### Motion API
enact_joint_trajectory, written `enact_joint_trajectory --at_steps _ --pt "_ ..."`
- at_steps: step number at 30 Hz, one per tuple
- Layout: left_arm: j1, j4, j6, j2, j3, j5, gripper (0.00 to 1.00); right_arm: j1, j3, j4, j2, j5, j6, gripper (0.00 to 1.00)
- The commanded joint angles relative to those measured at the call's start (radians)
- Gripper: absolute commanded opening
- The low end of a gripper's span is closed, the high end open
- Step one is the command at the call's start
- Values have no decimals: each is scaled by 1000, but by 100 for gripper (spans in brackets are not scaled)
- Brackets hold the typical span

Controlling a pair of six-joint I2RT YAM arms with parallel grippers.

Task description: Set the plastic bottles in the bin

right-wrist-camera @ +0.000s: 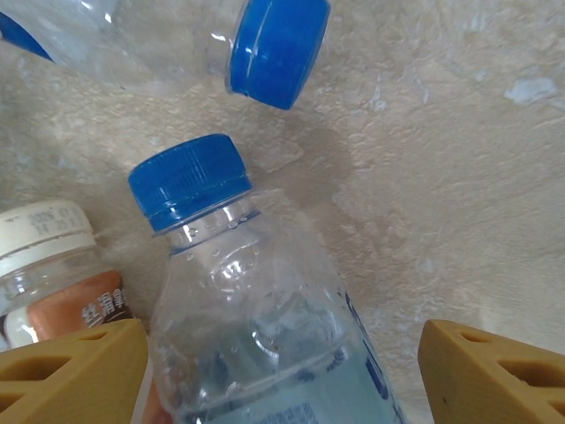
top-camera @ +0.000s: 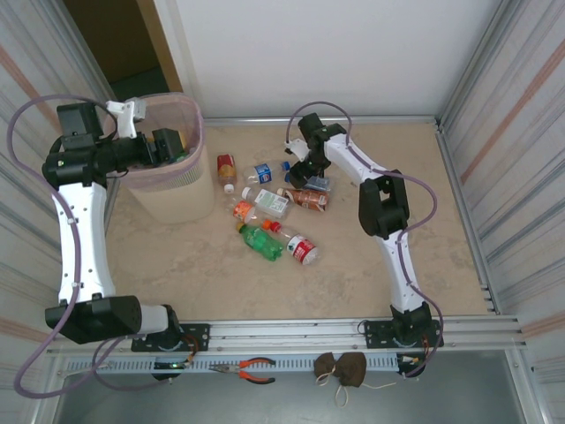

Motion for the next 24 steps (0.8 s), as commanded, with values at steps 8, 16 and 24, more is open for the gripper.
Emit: enact_joint_trajectory --at_steps 8,16,24 --pt "-2 13 -15 -43 -21 21 79 -47 38 -28 28 22 109 71" --pt "-4 24 -25 -42 -25 29 79 -135 -27 -39 -33 79 308 64" --pt "-9 39 -34 -48 -44 35 78 -191 -73 -96 -54 173 413 67"
